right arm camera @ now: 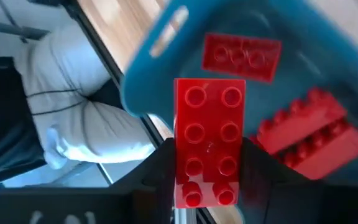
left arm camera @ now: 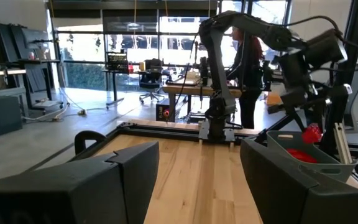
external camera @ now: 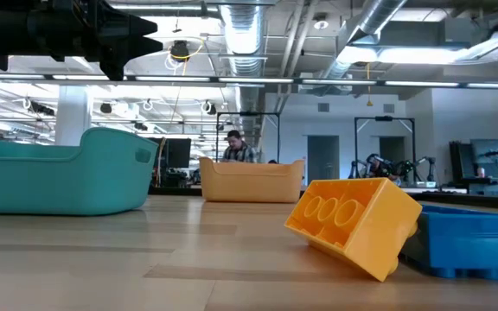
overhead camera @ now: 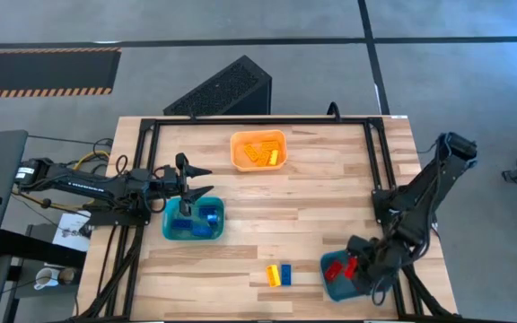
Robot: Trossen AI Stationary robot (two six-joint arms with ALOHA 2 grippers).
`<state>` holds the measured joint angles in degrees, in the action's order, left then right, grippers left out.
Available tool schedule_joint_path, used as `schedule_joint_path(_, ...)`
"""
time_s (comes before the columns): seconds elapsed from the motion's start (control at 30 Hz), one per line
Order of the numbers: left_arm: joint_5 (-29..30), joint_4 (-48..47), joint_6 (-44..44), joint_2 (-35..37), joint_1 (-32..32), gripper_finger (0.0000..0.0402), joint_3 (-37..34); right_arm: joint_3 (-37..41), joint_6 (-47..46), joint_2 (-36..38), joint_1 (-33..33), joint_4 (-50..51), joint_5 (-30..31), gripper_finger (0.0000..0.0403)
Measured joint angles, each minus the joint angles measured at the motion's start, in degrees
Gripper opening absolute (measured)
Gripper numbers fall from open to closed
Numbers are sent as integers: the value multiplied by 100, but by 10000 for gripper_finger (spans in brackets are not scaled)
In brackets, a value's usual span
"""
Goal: Sort & place blocks by color
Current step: Put the red game piece into the blue bin, then put the yellow game piece into the orange bin
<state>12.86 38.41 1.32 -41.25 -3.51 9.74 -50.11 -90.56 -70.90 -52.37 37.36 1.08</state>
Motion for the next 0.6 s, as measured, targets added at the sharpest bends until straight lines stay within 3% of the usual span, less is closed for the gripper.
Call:
schedule_joint_path(0.3,0,2,0,0,0,215,0,0,-790,-146,-193,51,-35,194)
schedule_joint_path(0.6,0,4,0,0,2,215,0,0,-662,-144,-157,42,-114,206)
